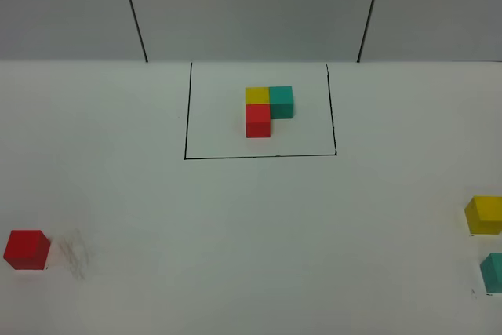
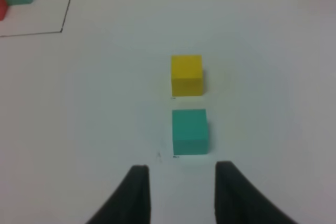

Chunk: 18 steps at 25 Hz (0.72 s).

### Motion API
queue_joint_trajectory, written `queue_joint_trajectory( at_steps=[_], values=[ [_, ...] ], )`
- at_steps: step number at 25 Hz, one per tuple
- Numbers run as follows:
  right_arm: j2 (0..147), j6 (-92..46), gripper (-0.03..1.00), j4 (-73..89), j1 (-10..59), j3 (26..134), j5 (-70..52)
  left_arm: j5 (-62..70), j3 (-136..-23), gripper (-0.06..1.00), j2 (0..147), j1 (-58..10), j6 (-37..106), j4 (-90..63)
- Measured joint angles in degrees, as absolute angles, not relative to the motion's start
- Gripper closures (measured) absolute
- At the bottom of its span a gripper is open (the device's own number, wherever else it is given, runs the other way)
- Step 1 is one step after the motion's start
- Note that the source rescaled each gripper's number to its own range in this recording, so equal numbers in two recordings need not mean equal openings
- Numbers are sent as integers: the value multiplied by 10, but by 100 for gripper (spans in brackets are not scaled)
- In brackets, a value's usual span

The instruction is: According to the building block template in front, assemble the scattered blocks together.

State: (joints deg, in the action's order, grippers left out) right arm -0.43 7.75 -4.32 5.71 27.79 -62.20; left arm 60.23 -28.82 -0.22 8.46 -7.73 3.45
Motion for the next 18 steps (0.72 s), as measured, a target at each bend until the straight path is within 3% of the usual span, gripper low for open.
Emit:
queue_joint_trajectory(
  at_steps=[18],
  values=[
    [-4,78,97,-43,57,278,-622,602,-288,19,-2,85,-77,35]
  ],
)
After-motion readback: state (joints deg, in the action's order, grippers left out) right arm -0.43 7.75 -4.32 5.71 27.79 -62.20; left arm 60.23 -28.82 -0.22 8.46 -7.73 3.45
